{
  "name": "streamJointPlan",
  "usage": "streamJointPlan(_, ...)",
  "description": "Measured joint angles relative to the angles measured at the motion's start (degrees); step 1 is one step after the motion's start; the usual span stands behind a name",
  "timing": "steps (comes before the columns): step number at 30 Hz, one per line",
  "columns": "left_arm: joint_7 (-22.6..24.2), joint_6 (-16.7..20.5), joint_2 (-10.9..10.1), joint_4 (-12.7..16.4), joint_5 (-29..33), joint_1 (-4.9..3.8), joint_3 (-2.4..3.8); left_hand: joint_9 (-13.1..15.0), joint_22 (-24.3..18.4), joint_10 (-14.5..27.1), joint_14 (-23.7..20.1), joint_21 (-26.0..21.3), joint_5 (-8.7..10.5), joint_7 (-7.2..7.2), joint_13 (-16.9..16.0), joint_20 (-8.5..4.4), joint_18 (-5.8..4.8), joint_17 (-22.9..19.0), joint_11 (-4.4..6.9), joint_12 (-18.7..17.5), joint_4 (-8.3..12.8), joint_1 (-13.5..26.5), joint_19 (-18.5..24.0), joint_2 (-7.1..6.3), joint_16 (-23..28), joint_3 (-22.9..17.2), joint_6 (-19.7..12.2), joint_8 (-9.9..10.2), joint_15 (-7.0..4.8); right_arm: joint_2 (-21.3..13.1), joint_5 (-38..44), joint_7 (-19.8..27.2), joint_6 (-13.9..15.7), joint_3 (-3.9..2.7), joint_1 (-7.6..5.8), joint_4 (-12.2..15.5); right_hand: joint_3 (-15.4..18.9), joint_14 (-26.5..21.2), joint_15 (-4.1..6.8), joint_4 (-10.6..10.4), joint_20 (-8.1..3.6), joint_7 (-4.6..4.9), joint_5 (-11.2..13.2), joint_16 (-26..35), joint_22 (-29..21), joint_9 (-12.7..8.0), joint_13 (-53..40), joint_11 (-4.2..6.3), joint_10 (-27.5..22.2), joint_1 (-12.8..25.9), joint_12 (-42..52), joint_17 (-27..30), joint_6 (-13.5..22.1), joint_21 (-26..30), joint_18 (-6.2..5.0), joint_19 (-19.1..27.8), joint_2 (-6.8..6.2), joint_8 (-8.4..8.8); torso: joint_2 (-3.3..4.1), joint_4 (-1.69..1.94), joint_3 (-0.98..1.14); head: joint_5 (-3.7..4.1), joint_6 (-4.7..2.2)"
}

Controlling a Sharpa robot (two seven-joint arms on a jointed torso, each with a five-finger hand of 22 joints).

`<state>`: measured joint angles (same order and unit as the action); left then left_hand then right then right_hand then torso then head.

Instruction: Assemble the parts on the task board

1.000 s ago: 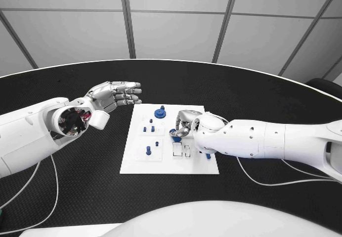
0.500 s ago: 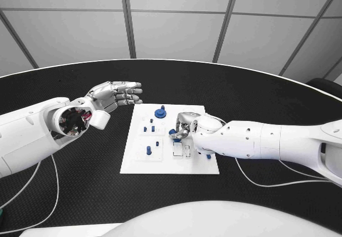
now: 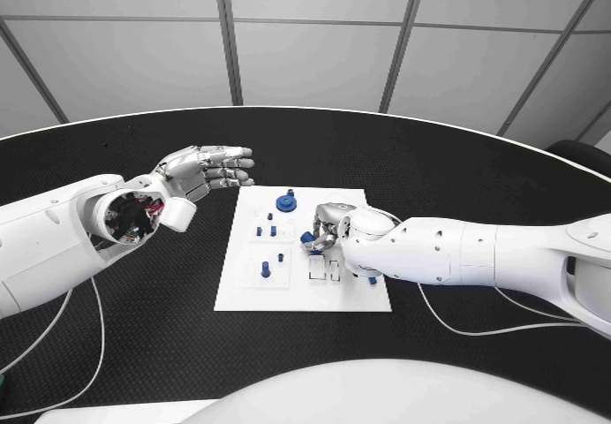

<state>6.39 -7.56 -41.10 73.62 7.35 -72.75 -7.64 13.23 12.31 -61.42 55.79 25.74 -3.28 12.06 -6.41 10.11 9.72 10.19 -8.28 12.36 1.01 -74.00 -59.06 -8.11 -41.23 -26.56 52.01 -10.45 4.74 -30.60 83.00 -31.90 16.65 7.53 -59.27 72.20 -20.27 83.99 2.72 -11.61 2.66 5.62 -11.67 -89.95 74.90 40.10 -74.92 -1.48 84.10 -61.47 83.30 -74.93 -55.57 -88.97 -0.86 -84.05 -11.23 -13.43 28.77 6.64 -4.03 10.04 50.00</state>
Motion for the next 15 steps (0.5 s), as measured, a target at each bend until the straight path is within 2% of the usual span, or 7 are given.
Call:
streamJointPlan(5,0.00,0.00,0.02,-0.09,0.00,0.00,0.00,0.00,-0.09,0.00,0.00,0.00,0.00,0.00,0.00,0.00,0.00,0.00,0.00,0.00,0.00,0.00,0.00,0.00,0.00,0.00,0.00,0.00,0.00,-0.03,0.00,0.33,0.74,0.02,0.08,-0.04,-1.97,0.00,0.00,1.32,0.00,-0.29,0.16,0.00,0.00,-0.35,0.00,0.21,-0.22,-1.25,0.00,0.00,-0.35,0.00,0.00,0.00,1.18,0.00,-0.02,0.01,-0.02,0.01,0.00)
streamJointPlan(9,0.02,0.02,0.04,-0.13,0.00,0.00,0.00,0.00,-0.09,0.00,0.00,0.00,0.00,0.00,0.00,0.00,0.00,0.04,0.00,0.00,0.00,0.00,0.00,0.00,0.00,0.00,0.00,0.00,0.00,-0.15,0.00,0.86,1.89,0.03,0.12,0.22,-4.01,0.01,0.10,2.72,0.00,-0.32,-0.52,0.00,0.00,-0.72,0.00,0.42,-0.01,-2.76,0.33,0.01,-0.79,-0.36,0.00,0.00,1.36,0.06,-0.04,0.01,-0.03,0.00,0.00)
streamJointPlan(12,0.03,0.00,0.04,-0.13,0.00,0.00,0.00,0.00,-0.09,0.00,0.00,0.00,0.00,0.00,0.00,0.00,0.00,0.05,0.00,0.00,0.01,0.00,0.00,0.00,0.00,0.00,0.00,0.00,0.00,-0.61,0.00,1.34,3.63,0.03,0.14,0.84,-5.82,0.06,0.49,3.37,0.00,-0.39,-2.68,0.00,0.00,-1.00,0.01,0.88,-0.16,-3.42,0.69,0.01,-1.26,-0.61,0.00,0.00,1.24,-0.01,-0.04,0.01,-0.04,0.01,0.00)
streamJointPlan(15,0.04,0.00,0.01,-0.19,0.00,0.00,0.00,0.01,-0.08,0.00,0.00,0.00,0.00,0.00,0.00,0.00,0.00,0.05,0.00,0.00,0.01,0.00,0.00,0.00,0.00,0.00,0.00,0.00,0.00,-1.52,0.00,1.93,6.15,0.01,0.15,2.08,-8.37,0.05,0.50,5.07,-0.21,-0.20,-4.97,0.00,0.00,-1.20,0.01,0.97,-0.07,-3.86,0.82,0.01,-1.45,-0.88,0.00,0.21,0.81,-0.03,-0.04,0.00,-0.04,0.01,0.00)
